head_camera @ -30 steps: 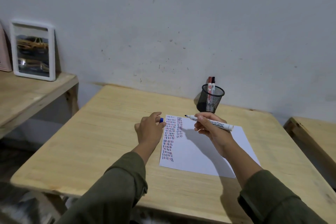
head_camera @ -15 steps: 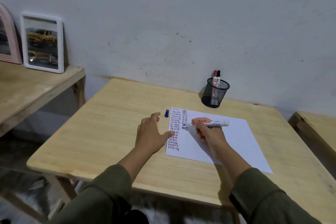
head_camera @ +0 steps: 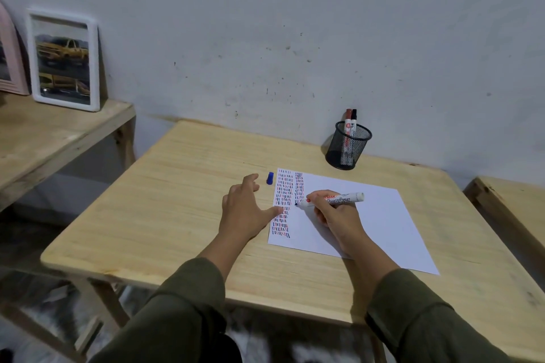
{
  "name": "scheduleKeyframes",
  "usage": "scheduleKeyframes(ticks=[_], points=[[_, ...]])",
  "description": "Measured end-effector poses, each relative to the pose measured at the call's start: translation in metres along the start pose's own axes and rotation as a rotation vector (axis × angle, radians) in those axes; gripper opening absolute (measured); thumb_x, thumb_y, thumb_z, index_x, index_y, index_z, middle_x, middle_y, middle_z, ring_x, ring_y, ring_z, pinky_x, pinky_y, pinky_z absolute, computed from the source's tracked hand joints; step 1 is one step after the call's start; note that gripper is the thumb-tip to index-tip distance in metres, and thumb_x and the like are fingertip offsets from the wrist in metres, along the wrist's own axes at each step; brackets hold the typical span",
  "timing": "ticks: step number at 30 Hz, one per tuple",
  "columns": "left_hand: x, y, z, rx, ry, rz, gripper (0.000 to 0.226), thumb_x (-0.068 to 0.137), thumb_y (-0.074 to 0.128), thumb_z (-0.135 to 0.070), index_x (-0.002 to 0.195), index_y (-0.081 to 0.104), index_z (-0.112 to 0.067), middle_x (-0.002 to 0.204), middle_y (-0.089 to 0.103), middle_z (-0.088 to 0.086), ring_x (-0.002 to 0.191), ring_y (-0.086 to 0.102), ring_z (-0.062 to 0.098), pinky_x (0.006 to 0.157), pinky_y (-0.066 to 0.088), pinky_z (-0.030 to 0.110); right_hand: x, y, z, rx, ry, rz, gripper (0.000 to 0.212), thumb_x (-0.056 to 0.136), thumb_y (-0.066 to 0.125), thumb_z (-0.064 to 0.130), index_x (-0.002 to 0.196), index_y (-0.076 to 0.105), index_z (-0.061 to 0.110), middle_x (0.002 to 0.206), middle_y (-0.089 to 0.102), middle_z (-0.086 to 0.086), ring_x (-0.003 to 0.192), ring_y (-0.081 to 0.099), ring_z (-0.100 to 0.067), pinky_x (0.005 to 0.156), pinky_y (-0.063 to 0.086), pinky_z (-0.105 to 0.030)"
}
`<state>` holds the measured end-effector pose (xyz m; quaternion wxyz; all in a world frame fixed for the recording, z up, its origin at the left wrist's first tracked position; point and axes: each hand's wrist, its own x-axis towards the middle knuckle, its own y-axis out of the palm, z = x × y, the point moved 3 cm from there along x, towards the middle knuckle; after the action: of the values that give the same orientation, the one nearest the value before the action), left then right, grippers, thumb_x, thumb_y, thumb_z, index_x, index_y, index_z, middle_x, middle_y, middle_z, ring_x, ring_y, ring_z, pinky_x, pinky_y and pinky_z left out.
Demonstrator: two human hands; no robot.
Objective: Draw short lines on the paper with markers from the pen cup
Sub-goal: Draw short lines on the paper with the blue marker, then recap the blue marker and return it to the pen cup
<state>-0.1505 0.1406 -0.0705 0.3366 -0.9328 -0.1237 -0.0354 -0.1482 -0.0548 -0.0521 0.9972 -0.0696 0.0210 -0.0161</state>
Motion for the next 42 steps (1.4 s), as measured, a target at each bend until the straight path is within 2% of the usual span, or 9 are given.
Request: scheduleKeyframes(ticks=[9,14,20,24,28,31,35,39,42], points=[[0.000,0.000,0.000,-0.006,-0.004,-0.002,0.092,0.063,0.078,-0.047,0.139,0.032,-0.026,0.131,0.056,-0.004,0.129,0.039,0.016,0.108,0.029,0.033,-0.004,0.002,0.004,0.007,0.003,0.010,0.008,0.083,0.066,0.019,0.083,0.071,0.012,0.053,0.061,0.016,0.057,0.054,-0.001,0.058,0.040,-0.014],[0.000,0.000,0.000,-0.003,-0.011,0.002,0.092,0.063,0.078,-0.049,0.139,0.032,-0.027,0.131,0.056,-0.005,0.129,0.039,0.016,0.105,0.029,0.032,-0.004,0.002,0.007,0.002,-0.009,0.031,0.007,0.081,0.067,0.014,0.080,0.069,0.008,0.051,0.060,0.016,0.060,0.053,-0.004,0.062,0.039,-0.018],[-0.001,0.000,-0.001,0.004,-0.023,0.002,0.092,0.063,0.078,-0.049,0.140,0.032,-0.027,0.131,0.056,-0.005,0.129,0.039,0.015,0.106,0.029,0.033,-0.004,0.001,0.005,0.042,-0.007,0.019,0.006,0.083,0.065,0.012,0.082,0.068,0.007,0.050,0.059,0.015,0.052,0.054,0.001,0.053,0.040,-0.010],[0.000,-0.001,-0.004,0.041,-0.025,0.020,0.091,0.065,0.077,-0.049,0.140,0.032,-0.024,0.135,0.053,-0.004,0.131,0.038,0.016,0.106,0.028,0.034,-0.003,-0.001,0.005,0.126,0.027,-0.009,0.008,0.086,0.063,0.012,0.083,0.069,0.009,0.058,0.056,0.002,0.054,0.049,-0.006,0.049,0.038,-0.013],[0.013,-0.003,-0.008,0.018,-0.049,-0.009,0.068,0.079,0.067,-0.042,0.138,0.037,-0.027,0.136,0.054,-0.004,0.133,0.035,0.018,0.105,0.029,0.039,-0.003,-0.001,0.011,0.316,0.076,-0.007,0.010,0.088,0.057,0.007,0.086,0.066,0.004,0.055,0.049,-0.005,0.043,0.044,-0.008,0.043,0.037,-0.015],[0.027,-0.001,-0.015,-0.006,-0.012,-0.005,0.050,0.087,0.059,-0.031,0.135,0.043,-0.032,0.129,0.060,-0.005,0.133,0.038,0.014,0.102,0.030,0.037,0.000,-0.004,0.016,0.264,0.042,-0.028,0.014,0.089,0.055,0.008,0.086,0.068,0.004,0.053,0.050,-0.005,0.042,0.043,-0.007,0.041,0.035,-0.014],[0.041,0.004,-0.028,0.095,0.005,0.027,0.038,0.094,0.050,-0.023,0.132,0.050,-0.031,0.119,0.063,0.002,0.128,0.041,0.021,0.099,0.033,0.037,0.005,-0.010,0.023,0.233,-0.004,-0.021,0.017,0.089,0.055,0.009,0.080,0.070,0.008,0.055,0.051,-0.006,0.047,0.043,-0.012,0.044,0.035,-0.019],[0.048,0.011,-0.026,0.140,0.000,0.021,0.032,0.092,0.047,-0.012,0.114,0.065,-0.027,0.108,0.069,0.000,0.113,0.053,0.021,0.094,0.041,0.035,0.008,-0.014,0.033,0.248,-0.040,-0.015,0.017,0.089,0.054,0.008,0.081,0.068,0.007,0.056,0.050,-0.006,0.046,0.043,-0.013,0.044,0.033,-0.020],[0.048,0.012,-0.029,-0.060,-0.066,-0.022,0.024,0.090,0.049,-0.017,0.097,0.069,-0.029,0.097,0.071,-0.001,0.094,0.064,0.020,0.086,0.050,0.038,0.009,-0.015,0.042,0.246,-0.058,-0.007,0.013,0.088,0.056,0.009,0.084,0.068,0.006,0.057,0.051,-0.006,0.046,0.044,-0.013,0.045,0.034,-0.021]])
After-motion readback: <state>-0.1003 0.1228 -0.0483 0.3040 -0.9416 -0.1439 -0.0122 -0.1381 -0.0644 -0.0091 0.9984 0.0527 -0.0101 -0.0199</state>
